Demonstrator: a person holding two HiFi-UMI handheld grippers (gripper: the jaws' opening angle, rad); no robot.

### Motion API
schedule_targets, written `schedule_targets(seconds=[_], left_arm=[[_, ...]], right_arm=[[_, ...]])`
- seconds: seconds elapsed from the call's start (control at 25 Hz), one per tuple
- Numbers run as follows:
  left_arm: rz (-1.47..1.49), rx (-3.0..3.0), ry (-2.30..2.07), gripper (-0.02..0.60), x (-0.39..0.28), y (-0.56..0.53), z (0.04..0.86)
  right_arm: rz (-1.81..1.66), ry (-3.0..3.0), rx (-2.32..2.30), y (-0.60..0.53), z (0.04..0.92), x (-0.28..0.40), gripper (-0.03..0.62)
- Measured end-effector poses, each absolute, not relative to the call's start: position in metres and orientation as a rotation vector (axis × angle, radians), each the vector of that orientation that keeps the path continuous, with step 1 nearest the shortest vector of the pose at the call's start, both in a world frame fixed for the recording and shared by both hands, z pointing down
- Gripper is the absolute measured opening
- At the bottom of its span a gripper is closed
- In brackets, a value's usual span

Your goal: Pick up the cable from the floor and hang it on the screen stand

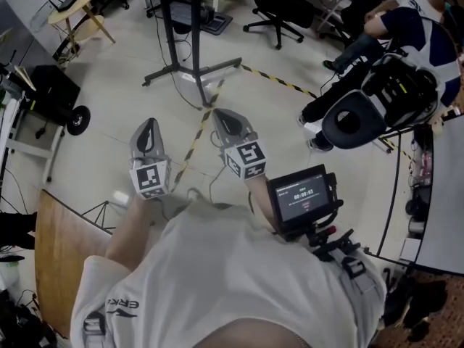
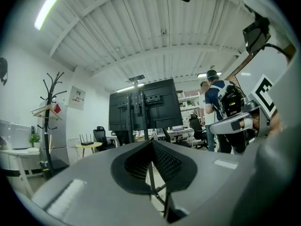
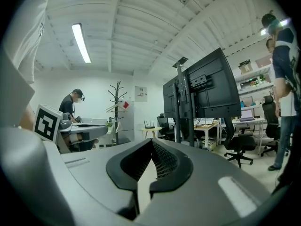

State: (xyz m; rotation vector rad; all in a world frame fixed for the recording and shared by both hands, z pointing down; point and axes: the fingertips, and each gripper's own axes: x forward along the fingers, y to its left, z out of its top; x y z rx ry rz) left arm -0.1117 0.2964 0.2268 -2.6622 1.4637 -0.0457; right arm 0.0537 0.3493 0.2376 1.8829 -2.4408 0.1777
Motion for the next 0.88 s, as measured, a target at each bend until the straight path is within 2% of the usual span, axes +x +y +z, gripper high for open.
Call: schedule_targets(seconds=[0.36,0.88], left_arm=[[0.006,-2.643,1.479,0.003,-0.137,0.201,0.211],[-0.008,-2.591,1.594,0.003,-0.128,0.069,0.23]], right_arm=[[0.134,-2.449,1.871,0.25,0.232,0.024,0.014],[0.129,-2.509,1.794,0.109,0.246,0.043,0.012]])
